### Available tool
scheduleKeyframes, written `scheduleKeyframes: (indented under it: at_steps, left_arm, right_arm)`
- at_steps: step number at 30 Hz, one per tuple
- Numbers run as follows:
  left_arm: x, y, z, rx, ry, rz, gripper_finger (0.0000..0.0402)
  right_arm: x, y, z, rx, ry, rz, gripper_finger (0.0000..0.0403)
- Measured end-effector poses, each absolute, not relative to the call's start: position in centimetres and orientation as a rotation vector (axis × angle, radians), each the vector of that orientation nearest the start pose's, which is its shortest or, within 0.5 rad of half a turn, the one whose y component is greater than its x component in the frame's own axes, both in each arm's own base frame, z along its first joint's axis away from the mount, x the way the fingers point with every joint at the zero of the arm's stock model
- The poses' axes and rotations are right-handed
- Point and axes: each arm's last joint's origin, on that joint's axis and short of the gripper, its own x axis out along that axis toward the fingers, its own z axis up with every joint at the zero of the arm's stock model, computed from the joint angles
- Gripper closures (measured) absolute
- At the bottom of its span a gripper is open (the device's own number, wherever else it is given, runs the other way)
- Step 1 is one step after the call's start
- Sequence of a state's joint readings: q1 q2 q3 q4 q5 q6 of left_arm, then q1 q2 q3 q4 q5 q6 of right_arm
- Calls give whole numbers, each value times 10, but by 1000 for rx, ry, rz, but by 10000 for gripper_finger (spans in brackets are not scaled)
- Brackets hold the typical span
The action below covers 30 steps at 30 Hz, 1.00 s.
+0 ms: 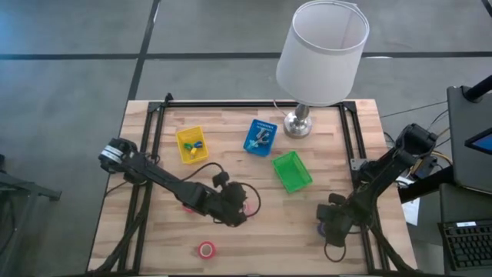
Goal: Pick and place Stapler, Stapler remover, tape
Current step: Put the purple tape into the green basket
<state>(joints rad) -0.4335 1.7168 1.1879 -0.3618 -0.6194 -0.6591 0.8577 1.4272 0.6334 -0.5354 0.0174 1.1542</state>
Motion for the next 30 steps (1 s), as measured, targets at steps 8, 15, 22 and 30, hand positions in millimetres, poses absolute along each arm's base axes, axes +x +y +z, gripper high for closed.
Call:
scheduleKeyframes:
  at_steps: [8,15,22,30]
  left_arm:
    - [330,-132,207,-184,631,392,305]
    - [329,-131,204,-194,635,400,305]
    - [329,-132,204,-203,645,381,305]
    - [328,-131,201,-205,654,378,305]
  right_arm:
    - [145,166,137,367,1406,-82,255]
    - [145,165,136,331,1392,-86,282]
    - [149,163,136,305,1336,-93,361]
    - [174,153,149,329,1060,-132,366]
